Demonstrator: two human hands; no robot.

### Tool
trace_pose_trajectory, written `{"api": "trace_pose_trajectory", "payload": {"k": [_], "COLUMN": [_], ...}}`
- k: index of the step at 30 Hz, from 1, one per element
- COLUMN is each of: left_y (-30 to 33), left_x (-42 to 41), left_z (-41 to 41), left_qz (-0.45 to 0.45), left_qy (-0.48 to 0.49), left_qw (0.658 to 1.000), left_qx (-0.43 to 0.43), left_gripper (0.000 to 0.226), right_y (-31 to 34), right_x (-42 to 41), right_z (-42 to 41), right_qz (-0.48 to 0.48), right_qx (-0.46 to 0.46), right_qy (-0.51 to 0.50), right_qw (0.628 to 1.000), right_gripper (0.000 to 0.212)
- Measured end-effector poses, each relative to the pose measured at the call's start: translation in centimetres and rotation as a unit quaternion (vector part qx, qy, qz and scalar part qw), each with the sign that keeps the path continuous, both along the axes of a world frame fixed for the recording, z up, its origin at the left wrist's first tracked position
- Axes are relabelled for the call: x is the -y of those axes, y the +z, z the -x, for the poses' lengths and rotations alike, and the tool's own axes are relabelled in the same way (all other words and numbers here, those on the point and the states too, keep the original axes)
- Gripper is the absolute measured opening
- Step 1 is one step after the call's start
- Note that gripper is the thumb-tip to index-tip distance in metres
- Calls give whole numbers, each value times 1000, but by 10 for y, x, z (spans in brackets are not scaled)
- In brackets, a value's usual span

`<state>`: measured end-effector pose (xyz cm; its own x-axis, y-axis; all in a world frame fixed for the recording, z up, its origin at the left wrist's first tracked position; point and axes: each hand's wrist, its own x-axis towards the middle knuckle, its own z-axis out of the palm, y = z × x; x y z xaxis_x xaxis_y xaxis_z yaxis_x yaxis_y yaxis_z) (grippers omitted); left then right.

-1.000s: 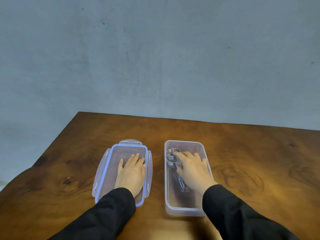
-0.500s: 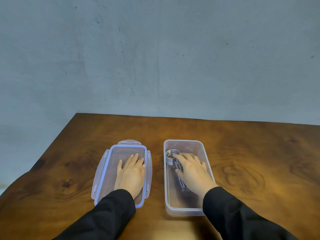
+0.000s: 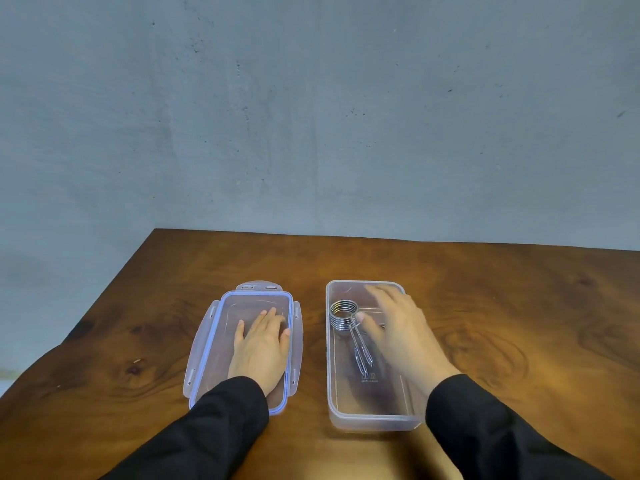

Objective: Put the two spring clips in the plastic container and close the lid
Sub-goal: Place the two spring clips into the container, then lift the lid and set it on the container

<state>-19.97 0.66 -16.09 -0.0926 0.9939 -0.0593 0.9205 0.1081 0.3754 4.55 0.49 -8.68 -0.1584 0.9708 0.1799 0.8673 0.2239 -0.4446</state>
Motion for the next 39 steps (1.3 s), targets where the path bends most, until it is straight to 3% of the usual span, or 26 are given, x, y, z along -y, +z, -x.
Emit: {"api": "trace_pose_trajectory", "payload": {"k": [3, 6, 11, 20, 22, 27, 32, 34, 36, 39], "left_y": [9, 27, 32, 37, 51, 119, 190, 210, 226, 236], "left_x": [0, 1, -1, -10, -12, -20, -12, -3, 12, 32], "left_z": [-1, -11, -37, -46, -45, -19, 7, 6, -6, -30], "left_qz": [-41, -76, -1, 30, 31, -56, -149, -172, -173, -161], "left_qy": [15, -19, -54, -95, -82, 22, 65, 59, 40, 11], "left_qw": [999, 996, 992, 964, 968, 995, 982, 956, 890, 808], "left_qx": [28, -37, -116, -248, -237, -75, 97, 231, 421, 566], "left_gripper": [31, 26, 46, 33, 26, 15, 24, 22, 19, 17], "right_y": [1, -9, -24, -24, -22, -22, -21, -11, 9, 35], "right_x": [2, 9, 21, 29, 31, 29, 29, 30, 30, 30], "right_z": [-29, -50, -58, -57, -56, -58, -61, -62, -60, -53], "right_qz": [-33, 18, 118, 128, 133, 133, 120, 33, -32, 15], "right_qx": [-42, -105, -209, -277, -275, -265, -242, -232, -257, -341], "right_qy": [-37, -87, -135, -113, -109, -104, -125, -147, -142, -107], "right_qw": [998, 990, 962, 946, 946, 949, 955, 961, 955, 934], "right_gripper": [47, 48, 45, 31, 31, 30, 41, 45, 43, 44]}}
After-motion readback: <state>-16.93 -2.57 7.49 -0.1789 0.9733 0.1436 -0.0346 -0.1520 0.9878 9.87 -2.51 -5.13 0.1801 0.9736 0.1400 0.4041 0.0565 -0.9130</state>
